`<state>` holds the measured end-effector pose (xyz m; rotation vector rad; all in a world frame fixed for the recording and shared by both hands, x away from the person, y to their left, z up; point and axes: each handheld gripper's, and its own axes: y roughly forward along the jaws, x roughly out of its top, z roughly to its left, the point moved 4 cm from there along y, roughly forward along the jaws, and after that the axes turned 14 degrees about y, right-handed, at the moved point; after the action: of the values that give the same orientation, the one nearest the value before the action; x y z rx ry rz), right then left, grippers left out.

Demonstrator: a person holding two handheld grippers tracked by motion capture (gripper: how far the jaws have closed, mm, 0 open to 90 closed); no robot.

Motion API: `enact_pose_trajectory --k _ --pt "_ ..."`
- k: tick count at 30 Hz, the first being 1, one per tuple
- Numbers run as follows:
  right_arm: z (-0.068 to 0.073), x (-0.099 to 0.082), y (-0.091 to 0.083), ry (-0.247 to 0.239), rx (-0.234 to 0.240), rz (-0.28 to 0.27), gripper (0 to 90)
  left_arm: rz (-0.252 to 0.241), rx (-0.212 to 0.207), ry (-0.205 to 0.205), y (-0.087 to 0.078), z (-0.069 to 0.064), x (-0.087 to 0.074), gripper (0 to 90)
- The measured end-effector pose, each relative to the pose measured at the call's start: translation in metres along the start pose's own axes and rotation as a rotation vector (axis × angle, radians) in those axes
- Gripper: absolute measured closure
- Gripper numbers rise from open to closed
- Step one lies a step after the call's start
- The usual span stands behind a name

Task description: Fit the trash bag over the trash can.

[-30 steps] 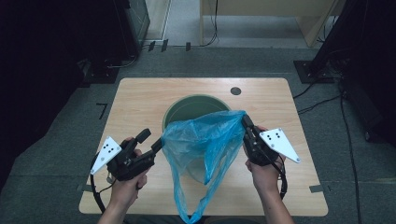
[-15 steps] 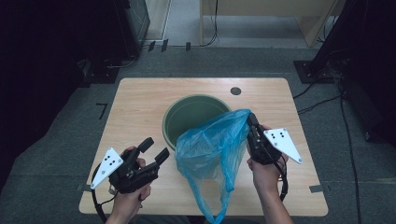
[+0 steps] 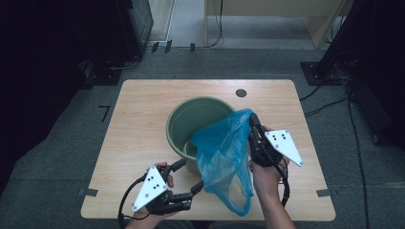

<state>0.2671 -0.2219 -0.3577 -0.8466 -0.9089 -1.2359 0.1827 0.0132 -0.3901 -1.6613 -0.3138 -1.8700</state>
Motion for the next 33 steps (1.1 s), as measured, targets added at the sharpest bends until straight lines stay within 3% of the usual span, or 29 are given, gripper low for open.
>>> enact_pose_trajectory --k 4,12,13,18,19,21,25,27,28,29,30,31,32,33 --pt "0.003 0.001 -0.001 -0.002 0.0 -0.008 90.0 0.0 -0.004 0.031 0.003 -0.007 -0.001 25.3" --pt "0.0 0.008 0.0 0.017 -0.012 -0.025 90.0 -0.084 0.016 -0.02 -0.015 0.014 0.001 30.3" --pt "0.0 0.008 0.001 0.024 -0.015 -0.025 90.0 -0.089 0.002 -0.023 -0.016 0.014 0.001 33.2" --pt "0.01 0.013 0.006 0.04 -0.027 -0.04 90.0 -0.137 -0.102 -0.003 -0.016 0.0 0.004 31.3" --pt "0.016 0.015 0.007 0.053 -0.033 -0.049 90.0 -0.125 -0.1 0.005 -0.014 -0.003 0.004 21.9" --pt "0.022 0.017 0.007 0.066 -0.048 -0.064 90.0 -0.083 -0.083 0.007 -0.007 -0.008 0.002 17.4" --pt "0.031 0.017 0.005 0.076 -0.048 -0.076 90.0 -0.03 -0.059 0.014 0.008 -0.02 -0.003 18.4" --pt "0.041 0.016 0.001 0.073 -0.027 -0.08 90.0 -0.032 -0.033 0.037 0.012 -0.023 -0.004 35.6" --pt "0.041 0.016 0.001 0.073 -0.027 -0.08 90.0 -0.033 -0.021 0.045 0.012 -0.023 -0.003 35.6" --pt "0.045 0.016 -0.002 0.057 -0.007 -0.081 90.0 -0.026 -0.008 0.051 0.012 -0.021 -0.003 56.2" --pt "0.045 0.017 -0.004 0.048 -0.002 -0.079 90.0 -0.015 0.012 0.051 0.012 -0.018 -0.004 63.8" --pt "0.045 0.017 -0.004 0.048 -0.002 -0.079 90.0 -0.005 0.026 0.05 0.01 -0.013 -0.005 63.8" --pt "0.045 0.017 -0.005 0.036 0.004 -0.082 90.0 -0.002 0.038 0.041 0.008 -0.007 -0.005 70.8" --pt "0.04 0.019 -0.008 0.007 0.003 -0.088 90.0 0.002 0.046 0.039 0.004 0.0 -0.006 83.3"
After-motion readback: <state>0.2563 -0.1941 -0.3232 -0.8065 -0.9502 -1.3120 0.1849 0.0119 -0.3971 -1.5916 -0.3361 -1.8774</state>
